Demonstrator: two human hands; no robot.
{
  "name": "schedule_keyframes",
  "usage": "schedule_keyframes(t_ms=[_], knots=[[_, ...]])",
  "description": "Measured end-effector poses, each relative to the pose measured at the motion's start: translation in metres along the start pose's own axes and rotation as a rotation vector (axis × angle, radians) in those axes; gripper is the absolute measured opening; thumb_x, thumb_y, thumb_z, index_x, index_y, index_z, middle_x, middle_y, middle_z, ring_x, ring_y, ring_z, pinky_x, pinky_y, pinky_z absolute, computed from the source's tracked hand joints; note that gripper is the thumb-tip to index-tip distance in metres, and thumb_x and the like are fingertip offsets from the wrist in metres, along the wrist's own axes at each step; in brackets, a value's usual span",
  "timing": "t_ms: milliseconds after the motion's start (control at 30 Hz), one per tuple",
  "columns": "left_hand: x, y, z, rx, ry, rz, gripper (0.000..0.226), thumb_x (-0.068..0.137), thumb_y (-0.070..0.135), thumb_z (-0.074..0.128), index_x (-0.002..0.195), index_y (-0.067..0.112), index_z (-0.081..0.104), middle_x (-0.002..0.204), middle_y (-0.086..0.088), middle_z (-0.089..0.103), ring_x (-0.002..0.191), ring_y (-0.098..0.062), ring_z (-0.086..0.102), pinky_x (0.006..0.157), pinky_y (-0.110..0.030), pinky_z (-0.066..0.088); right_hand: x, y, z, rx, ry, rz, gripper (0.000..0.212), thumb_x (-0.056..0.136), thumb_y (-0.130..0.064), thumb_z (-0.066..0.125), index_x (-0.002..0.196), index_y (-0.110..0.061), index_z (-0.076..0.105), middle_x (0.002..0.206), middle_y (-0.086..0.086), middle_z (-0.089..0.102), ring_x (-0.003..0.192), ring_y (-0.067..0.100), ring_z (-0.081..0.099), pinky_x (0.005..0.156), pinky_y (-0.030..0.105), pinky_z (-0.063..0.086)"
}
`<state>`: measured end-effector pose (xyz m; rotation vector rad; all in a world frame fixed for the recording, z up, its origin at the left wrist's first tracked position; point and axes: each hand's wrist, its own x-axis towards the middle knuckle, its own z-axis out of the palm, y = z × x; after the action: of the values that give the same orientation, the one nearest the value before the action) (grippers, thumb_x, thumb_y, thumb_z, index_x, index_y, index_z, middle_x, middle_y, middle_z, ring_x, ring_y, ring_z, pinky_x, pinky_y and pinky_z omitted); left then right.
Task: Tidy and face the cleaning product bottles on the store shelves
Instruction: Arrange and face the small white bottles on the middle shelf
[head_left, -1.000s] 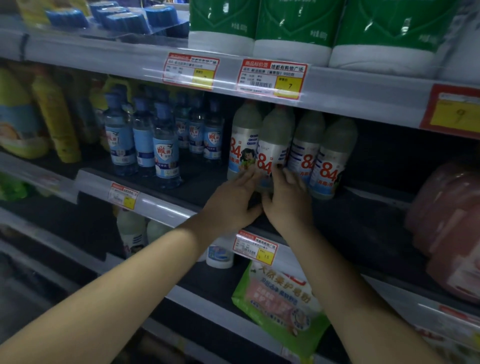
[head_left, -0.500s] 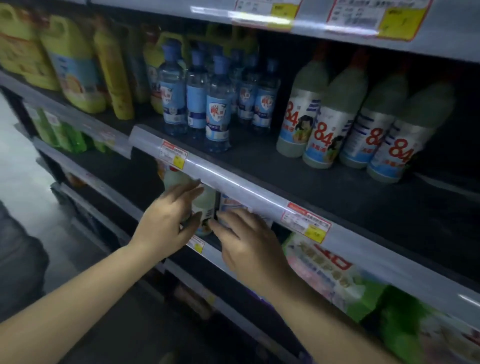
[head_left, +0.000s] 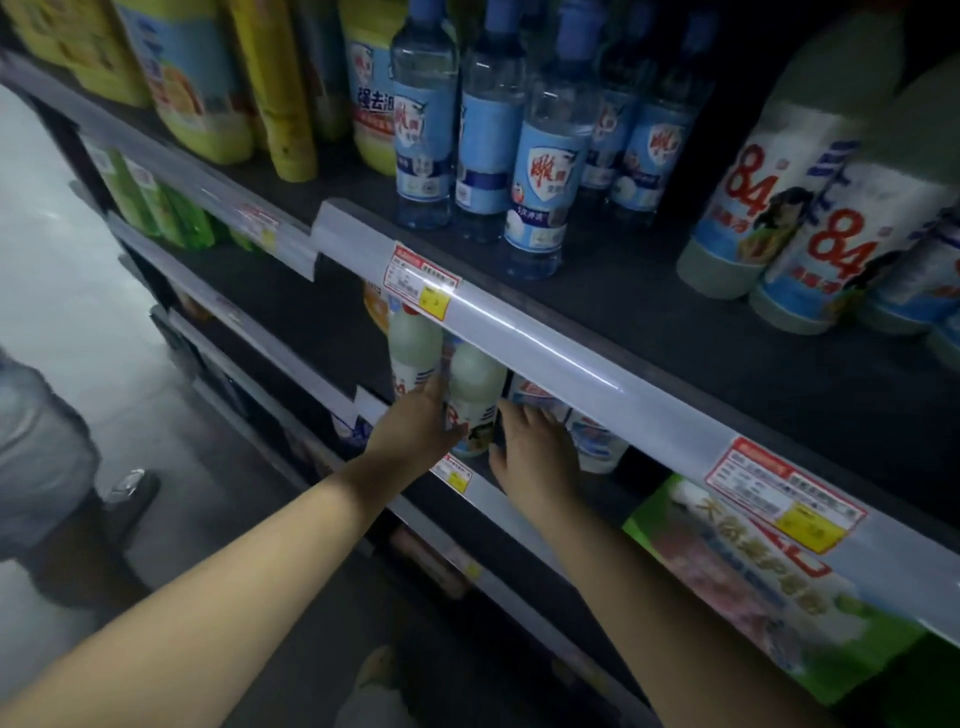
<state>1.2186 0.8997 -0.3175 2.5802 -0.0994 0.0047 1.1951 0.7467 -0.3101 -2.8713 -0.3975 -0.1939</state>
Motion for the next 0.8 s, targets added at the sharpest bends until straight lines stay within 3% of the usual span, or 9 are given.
schedule_keyframes(t_ms=[100, 267, 367, 500, 667, 800], knots=[[0.015, -0.005, 0.011, -0.052, -0.062, -0.058, 0.073, 0.08, 0.029, 0.067, 0.14, 0.013, 0.029, 0.119, -0.013, 0.062, 0.106, -0.03, 0.06, 0.08, -0.038, 0.05, 0.017, -0.002, 0.016, 0.101, -0.047, 0.149, 0.056, 0.088, -0.026, 0.057, 0.138, -0.011, 0.036, 0.136, 0.014, 0.05, 0.124, 0.029, 0.046, 0.098, 0.04, 0.043], [0.03, -0.002, 0.017, -0.238, -0.076, -0.089, 0.075, 0.073, 0.027, 0.075, 0.136, 0.014, 0.036, 0.127, -0.009, 0.058, 0.115, -0.027, 0.055, 0.078, -0.026, 0.039, 0.032, -0.005, 0.032, 0.431, -0.037, 0.298, 0.077, 0.079, -0.025, 0.071, 0.143, -0.015, 0.028, 0.143, 0.009, 0.045, 0.13, 0.025, 0.044, 0.103, 0.038, 0.041], [0.029, 0.002, 0.016, -0.266, -0.047, -0.062, 0.071, 0.071, 0.025, 0.076, 0.133, 0.016, 0.042, 0.128, -0.007, 0.058, 0.116, -0.026, 0.053, 0.079, -0.025, 0.038, 0.035, -0.011, 0.032, 0.537, -0.024, 0.382, 0.066, 0.079, -0.014, 0.07, 0.137, -0.01, 0.038, 0.135, 0.012, 0.052, 0.125, 0.027, 0.05, 0.099, 0.035, 0.041], [0.018, 0.0, 0.015, -0.291, -0.011, -0.032, 0.07, 0.07, 0.027, 0.077, 0.13, 0.018, 0.044, 0.12, -0.006, 0.063, 0.11, -0.026, 0.058, 0.077, -0.029, 0.044, 0.029, -0.018, 0.03, 0.423, 0.103, 0.354, 0.053, 0.077, -0.014, 0.073, 0.125, -0.005, 0.052, 0.126, 0.014, 0.06, 0.118, 0.028, 0.055, 0.095, 0.032, 0.043], [-0.011, 0.005, 0.009, -0.313, 0.079, 0.005, 0.066, 0.073, 0.025, 0.076, 0.13, 0.02, 0.045, 0.116, -0.003, 0.064, 0.102, -0.022, 0.059, 0.069, -0.023, 0.037, 0.011, -0.028, 0.029, 0.263, 0.211, 0.274, 0.042, 0.065, -0.012, 0.081, 0.101, -0.003, 0.062, 0.097, 0.015, 0.07, 0.095, 0.032, 0.065, 0.082, 0.038, 0.05], [-0.037, 0.017, -0.006, -0.334, 0.146, 0.02, 0.063, 0.073, 0.028, 0.076, 0.128, 0.023, 0.047, 0.099, 0.005, 0.061, 0.084, -0.014, 0.056, 0.056, -0.005, 0.034, -0.006, -0.034, 0.013, 0.243, 0.316, 0.193, 0.048, 0.048, -0.006, 0.088, 0.089, -0.001, 0.063, 0.079, 0.016, 0.07, 0.078, 0.034, 0.068, 0.076, 0.044, 0.052]])
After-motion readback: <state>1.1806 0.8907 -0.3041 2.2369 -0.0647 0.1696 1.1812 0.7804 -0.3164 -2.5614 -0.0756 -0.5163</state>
